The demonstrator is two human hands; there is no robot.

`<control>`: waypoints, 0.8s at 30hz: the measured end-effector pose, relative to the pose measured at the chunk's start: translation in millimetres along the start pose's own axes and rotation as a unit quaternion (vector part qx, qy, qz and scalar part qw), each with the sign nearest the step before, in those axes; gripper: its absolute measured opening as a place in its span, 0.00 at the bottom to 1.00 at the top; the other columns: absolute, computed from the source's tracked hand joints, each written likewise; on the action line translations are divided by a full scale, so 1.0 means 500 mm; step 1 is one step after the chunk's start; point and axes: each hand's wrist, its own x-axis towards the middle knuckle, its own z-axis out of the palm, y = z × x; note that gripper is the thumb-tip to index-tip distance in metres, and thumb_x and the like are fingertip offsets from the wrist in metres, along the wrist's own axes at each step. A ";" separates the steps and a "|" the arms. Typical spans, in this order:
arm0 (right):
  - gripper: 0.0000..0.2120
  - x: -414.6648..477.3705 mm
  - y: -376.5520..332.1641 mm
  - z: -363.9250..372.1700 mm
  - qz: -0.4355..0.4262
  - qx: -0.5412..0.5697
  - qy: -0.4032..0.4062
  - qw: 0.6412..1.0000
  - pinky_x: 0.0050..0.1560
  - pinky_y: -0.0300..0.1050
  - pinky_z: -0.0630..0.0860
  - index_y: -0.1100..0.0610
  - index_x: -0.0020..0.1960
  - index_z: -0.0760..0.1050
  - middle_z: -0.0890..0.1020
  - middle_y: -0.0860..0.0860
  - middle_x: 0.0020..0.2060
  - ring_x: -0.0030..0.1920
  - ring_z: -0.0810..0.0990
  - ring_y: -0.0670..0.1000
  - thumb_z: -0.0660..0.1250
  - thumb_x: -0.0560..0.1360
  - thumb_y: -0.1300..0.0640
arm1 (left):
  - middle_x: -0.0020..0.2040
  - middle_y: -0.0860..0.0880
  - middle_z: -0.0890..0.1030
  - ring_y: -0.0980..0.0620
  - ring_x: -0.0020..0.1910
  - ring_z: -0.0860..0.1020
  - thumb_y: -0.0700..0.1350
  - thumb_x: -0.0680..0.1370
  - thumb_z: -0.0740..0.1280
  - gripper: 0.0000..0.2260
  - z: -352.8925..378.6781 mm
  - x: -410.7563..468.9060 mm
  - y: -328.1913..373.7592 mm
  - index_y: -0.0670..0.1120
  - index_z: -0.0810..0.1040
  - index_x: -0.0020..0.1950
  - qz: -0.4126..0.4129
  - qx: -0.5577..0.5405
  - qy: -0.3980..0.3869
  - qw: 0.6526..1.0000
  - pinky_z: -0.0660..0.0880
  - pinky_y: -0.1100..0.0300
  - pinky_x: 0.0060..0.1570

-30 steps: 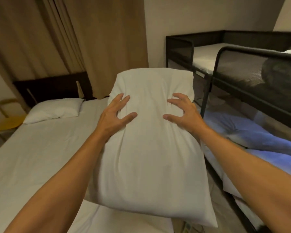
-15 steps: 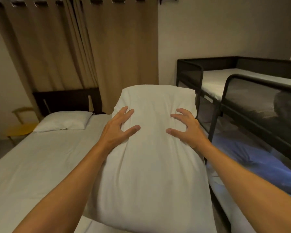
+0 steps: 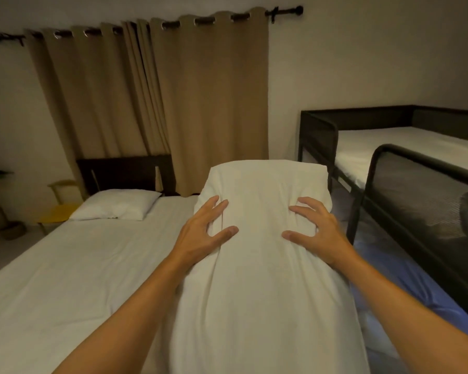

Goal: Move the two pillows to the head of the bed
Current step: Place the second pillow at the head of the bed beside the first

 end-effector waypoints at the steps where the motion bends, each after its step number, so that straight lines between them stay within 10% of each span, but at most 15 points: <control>1: 0.32 0.005 0.010 -0.003 0.001 0.006 0.000 1.000 0.69 0.47 0.59 0.36 0.65 0.70 0.64 0.39 0.72 0.72 0.63 0.51 0.70 0.63 0.31 | 0.76 0.66 0.57 0.66 0.72 0.56 0.68 0.73 0.67 0.32 0.005 0.007 0.005 0.65 0.64 0.75 -0.002 0.000 0.001 1.000 0.54 0.61 0.70; 24: 0.40 0.303 0.181 0.020 -0.032 0.009 -0.011 0.999 0.71 0.57 0.64 0.37 0.68 0.69 0.63 0.38 0.73 0.71 0.64 0.53 0.65 0.60 0.21 | 0.77 0.62 0.59 0.64 0.73 0.58 0.69 0.72 0.66 0.32 0.106 0.291 -0.097 0.64 0.65 0.75 0.005 0.007 0.033 0.999 0.58 0.58 0.71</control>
